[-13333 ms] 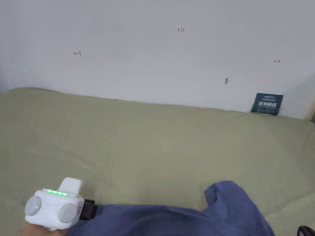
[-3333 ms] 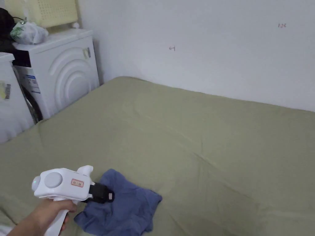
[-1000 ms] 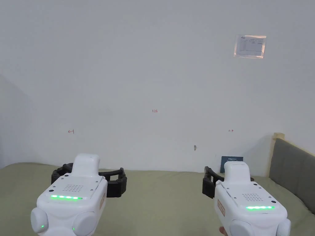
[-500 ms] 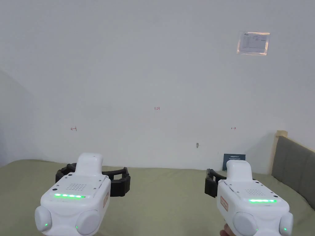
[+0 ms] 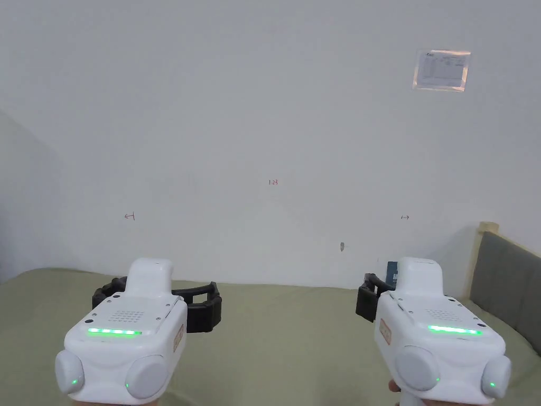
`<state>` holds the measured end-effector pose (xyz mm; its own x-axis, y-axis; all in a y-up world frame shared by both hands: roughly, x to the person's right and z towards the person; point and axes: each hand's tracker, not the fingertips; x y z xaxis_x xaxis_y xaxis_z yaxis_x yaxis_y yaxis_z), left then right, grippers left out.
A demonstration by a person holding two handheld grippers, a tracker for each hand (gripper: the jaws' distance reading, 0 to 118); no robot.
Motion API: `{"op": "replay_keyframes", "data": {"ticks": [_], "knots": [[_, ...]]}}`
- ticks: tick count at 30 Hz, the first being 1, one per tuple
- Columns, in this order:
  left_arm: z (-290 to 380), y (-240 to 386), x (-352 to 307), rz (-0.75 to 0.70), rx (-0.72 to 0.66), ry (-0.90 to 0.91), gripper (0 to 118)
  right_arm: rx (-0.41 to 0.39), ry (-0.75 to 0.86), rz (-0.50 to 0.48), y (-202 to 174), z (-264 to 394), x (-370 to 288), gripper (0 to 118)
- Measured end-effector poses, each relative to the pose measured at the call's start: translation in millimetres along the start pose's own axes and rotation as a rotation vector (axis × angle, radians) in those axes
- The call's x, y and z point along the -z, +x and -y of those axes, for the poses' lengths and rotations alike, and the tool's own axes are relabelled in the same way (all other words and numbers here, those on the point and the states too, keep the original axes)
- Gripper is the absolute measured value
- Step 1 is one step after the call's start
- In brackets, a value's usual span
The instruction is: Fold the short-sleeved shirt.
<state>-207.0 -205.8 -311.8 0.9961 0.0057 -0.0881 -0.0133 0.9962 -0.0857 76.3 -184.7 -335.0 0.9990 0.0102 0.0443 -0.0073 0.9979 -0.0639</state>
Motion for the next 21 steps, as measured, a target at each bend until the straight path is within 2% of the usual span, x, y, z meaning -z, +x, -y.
{"op": "replay_keyframes", "data": {"ticks": [2,4,10,14,17,21], "knots": [[1.0,0.5,1.0,0.001,-0.003,-0.004,118,-0.041,-0.012,0.039,-6.7,2.1,0.3,57],[1.9,0.9,1.9,0.001,-0.005,-0.006,118,-0.055,-0.008,0.033,-11.5,6.8,0.9,57],[2.5,1.0,1.6,0.003,-0.011,-0.006,118,-0.012,0.007,-0.023,-5.7,13.5,1.6,57],[2.7,0.3,1.3,0.004,-0.014,-0.003,118,-0.009,0.012,-0.024,-5.3,14.7,-2.2,57],[3.7,0.1,1.3,0.003,-0.014,-0.005,118,0.034,0.054,-0.018,-2.5,18.0,-5.0,57],[4.6,1.2,0.3,0.004,-0.017,-0.005,118,0.027,0.034,-0.023,-0.7,13.3,-6.4,57]]}}
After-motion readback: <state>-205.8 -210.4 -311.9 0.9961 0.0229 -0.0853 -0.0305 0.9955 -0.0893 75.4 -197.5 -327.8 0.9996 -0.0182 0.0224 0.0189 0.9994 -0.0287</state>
